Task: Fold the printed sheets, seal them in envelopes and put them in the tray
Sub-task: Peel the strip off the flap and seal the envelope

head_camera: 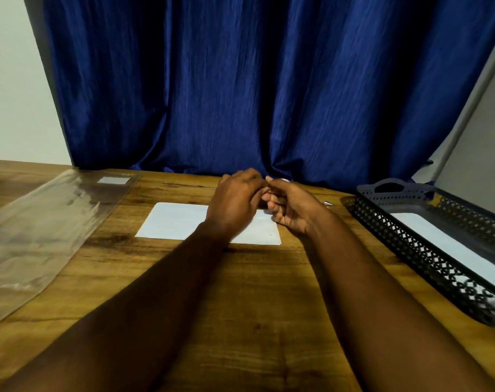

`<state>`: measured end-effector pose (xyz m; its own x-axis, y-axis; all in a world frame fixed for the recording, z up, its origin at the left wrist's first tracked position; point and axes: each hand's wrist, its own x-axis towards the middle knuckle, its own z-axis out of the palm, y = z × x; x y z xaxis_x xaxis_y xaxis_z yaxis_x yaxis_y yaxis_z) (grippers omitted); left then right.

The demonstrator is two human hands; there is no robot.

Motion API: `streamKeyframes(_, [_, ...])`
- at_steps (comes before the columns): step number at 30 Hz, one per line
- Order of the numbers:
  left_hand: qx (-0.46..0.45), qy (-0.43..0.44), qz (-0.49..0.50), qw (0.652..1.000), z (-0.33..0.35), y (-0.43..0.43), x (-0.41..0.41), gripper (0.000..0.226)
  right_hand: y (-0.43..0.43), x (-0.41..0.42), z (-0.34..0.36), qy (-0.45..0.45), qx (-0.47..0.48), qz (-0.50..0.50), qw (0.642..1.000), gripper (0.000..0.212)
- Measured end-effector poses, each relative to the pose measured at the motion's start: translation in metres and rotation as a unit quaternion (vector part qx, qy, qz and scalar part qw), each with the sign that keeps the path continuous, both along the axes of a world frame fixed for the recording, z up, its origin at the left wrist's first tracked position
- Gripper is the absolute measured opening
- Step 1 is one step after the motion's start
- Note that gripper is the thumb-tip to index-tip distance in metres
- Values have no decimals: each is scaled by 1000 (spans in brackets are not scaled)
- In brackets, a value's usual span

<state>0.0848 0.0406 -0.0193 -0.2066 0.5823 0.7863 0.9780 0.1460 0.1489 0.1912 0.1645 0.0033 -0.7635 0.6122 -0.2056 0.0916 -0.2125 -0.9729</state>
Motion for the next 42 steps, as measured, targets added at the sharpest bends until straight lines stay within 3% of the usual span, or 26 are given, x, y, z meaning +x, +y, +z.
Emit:
streamKeyframes(10, [-37, 4, 13, 999, -3, -2, 4, 25, -7, 6, 3, -14, 108, -75, 991, 20])
streamKeyframes(16, [-22, -91, 69, 993, -6, -5, 1, 19, -10, 10, 4, -31, 143, -93, 985, 24])
streamKeyframes(18, [-67, -116, 94, 987, -8, -7, -5, 31, -8, 12, 4, -38, 150, -83, 984, 23])
streamKeyframes(22, [-253, -151, 81, 952, -14, -11, -11, 66, -2, 17, 5, -46, 180, -57, 981, 14])
streamKeyframes(24, [-270, -147, 71, 949, -14, -12, -12, 68, 1, 20, 5, -49, 198, -47, 978, 12])
streamKeyframes(29, [-253, -152, 34, 955, -15, -9, -14, 56, 14, 24, 0, -61, 233, 2, 970, 13])
streamKeyframes(34, [-232, -177, 38, 956, -17, -1, -14, 33, 16, 21, -6, -119, 330, 61, 935, 15])
streamKeyframes(42, [-206, -186, 41, 960, -10, 3, -10, 14, 18, 19, -11, -90, 359, 70, 926, 14])
